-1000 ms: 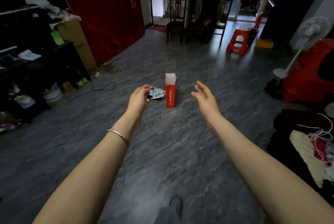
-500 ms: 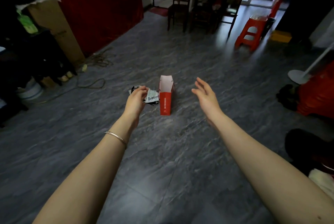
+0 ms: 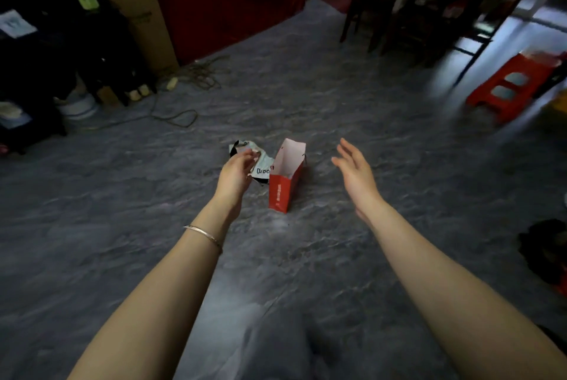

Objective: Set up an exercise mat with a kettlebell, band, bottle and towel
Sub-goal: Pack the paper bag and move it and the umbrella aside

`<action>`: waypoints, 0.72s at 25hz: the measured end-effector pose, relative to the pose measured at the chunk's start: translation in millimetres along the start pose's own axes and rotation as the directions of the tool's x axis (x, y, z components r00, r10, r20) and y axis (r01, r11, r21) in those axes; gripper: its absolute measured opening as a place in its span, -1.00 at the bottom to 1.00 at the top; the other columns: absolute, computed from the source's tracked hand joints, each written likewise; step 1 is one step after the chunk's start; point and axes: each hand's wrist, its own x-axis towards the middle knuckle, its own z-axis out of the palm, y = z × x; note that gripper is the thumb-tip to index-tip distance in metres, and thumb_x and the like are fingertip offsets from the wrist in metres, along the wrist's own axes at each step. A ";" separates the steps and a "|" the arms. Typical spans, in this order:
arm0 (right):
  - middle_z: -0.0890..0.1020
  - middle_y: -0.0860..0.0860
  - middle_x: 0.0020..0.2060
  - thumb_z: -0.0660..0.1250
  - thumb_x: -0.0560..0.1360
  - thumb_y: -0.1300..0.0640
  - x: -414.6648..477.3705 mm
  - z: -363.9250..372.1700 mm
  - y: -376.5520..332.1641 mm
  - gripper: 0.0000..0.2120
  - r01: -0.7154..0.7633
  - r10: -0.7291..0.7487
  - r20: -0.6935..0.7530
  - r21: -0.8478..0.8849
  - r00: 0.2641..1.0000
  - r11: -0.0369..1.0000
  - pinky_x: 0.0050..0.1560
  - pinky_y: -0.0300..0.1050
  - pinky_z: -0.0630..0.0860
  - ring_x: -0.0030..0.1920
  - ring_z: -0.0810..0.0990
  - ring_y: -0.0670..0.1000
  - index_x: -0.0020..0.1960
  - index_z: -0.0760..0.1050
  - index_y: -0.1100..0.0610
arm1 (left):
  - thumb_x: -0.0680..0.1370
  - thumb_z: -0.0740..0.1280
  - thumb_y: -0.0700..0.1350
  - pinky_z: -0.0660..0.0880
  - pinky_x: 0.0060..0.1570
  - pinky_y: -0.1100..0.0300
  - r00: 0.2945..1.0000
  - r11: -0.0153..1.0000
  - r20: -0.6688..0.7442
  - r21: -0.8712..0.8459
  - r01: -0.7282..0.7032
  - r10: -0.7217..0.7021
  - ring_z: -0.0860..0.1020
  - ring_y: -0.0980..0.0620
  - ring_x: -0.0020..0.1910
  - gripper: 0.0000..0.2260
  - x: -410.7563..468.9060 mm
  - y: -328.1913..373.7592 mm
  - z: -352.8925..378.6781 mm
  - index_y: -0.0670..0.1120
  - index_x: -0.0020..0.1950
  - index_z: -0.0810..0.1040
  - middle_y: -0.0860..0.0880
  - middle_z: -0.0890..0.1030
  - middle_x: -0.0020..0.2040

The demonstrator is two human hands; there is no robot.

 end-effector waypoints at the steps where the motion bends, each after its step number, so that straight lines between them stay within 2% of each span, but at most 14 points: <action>1: 0.36 0.09 0.41 0.23 0.53 0.30 22.0 -5.9 1.5 -0.53 -0.005 0.005 0.015 -0.011 1.000 1.000 0.19 -0.31 0.26 0.40 0.33 -0.05 0.42 0.28 0.13 | 0.59 0.11 -0.26 0.42 -0.29 0.44 1.000 1.000 -0.021 -0.023 0.016 -0.016 0.58 0.36 -0.34 -0.78 13.4 -2.1 12.9 -0.05 -0.03 0.52 0.17 0.65 -0.29; 3: 0.36 0.08 0.41 0.23 0.53 0.29 63.3 -12.2 5.8 -0.53 -0.012 0.014 0.057 -0.036 0.998 0.999 0.20 -0.29 0.26 0.39 0.33 -0.06 0.42 0.27 0.11 | 0.60 0.10 -0.27 0.44 -0.27 0.47 0.999 1.000 -0.041 -0.021 0.003 -0.004 0.58 0.33 -0.21 -0.77 42.3 -5.4 31.2 -0.11 0.12 0.49 0.11 0.63 -0.10; 6: 0.35 0.08 0.42 0.24 0.53 0.28 140.6 -14.7 14.6 -0.52 -0.033 0.042 0.123 -0.071 0.992 0.997 0.21 -0.29 0.27 0.39 0.32 -0.07 0.43 0.26 0.12 | 0.60 0.11 -0.21 0.42 -0.14 0.35 0.991 0.997 -0.124 -0.060 0.047 -0.054 0.58 0.22 -0.02 -0.74 102.8 -15.8 54.7 -0.13 0.22 0.50 0.12 0.64 -0.03; 8: 0.35 0.07 0.42 0.23 0.54 0.28 192.7 -12.5 15.4 -0.52 -0.044 0.060 0.151 -0.106 0.987 0.993 0.21 -0.29 0.27 0.39 0.32 -0.07 0.43 0.26 0.12 | 0.59 0.13 -0.14 0.38 0.04 0.22 0.982 0.994 -0.163 -0.073 0.086 -0.097 0.52 0.07 0.18 -0.70 143.4 -18.1 67.3 -0.10 0.30 0.46 -0.01 0.59 0.19; 10: 0.36 0.06 0.41 0.24 0.53 0.28 233.4 -10.3 13.7 -0.52 -0.060 0.081 0.179 -0.122 0.980 0.991 0.22 -0.27 0.27 0.39 0.33 -0.07 0.43 0.27 0.11 | 0.60 0.11 -0.16 0.38 0.10 0.23 0.980 0.993 -0.167 -0.053 0.105 -0.112 0.48 0.03 0.23 -0.69 174.9 -18.9 77.4 -0.13 0.33 0.42 -0.09 0.49 0.32; 13: 0.36 0.07 0.41 0.24 0.53 0.29 292.1 -6.1 14.8 -0.52 -0.074 0.111 0.248 -0.154 0.962 0.985 0.25 -0.25 0.27 0.39 0.33 -0.06 0.43 0.27 0.12 | 0.61 0.07 -0.31 0.40 -0.06 0.40 0.973 0.995 -0.209 0.012 0.103 -0.098 0.51 0.21 0.04 -0.67 217.8 -13.6 94.7 -0.19 0.36 0.38 -0.07 0.52 0.23; 16: 0.36 0.07 0.41 0.23 0.53 0.30 343.1 -2.1 20.9 -0.52 -0.093 0.142 0.298 -0.172 0.944 0.981 0.23 -0.27 0.26 0.40 0.33 -0.05 0.43 0.27 0.12 | 0.60 0.11 -0.23 0.39 0.14 0.23 0.949 0.987 -0.275 -0.069 0.143 -0.157 0.51 0.13 0.13 -0.71 251.4 -11.6 110.9 -0.12 0.29 0.45 -0.01 0.54 0.18; 18: 0.36 0.06 0.41 0.23 0.53 0.29 383.6 1.8 27.6 -0.52 -0.105 0.172 0.362 -0.198 0.916 0.975 0.22 -0.28 0.26 0.39 0.33 -0.06 0.42 0.27 0.11 | 0.60 0.11 -0.19 0.36 0.22 0.14 0.923 0.975 -0.325 -0.157 0.161 -0.204 0.52 0.10 0.14 -0.76 276.2 -11.2 126.3 -0.05 0.13 0.52 0.05 0.58 0.06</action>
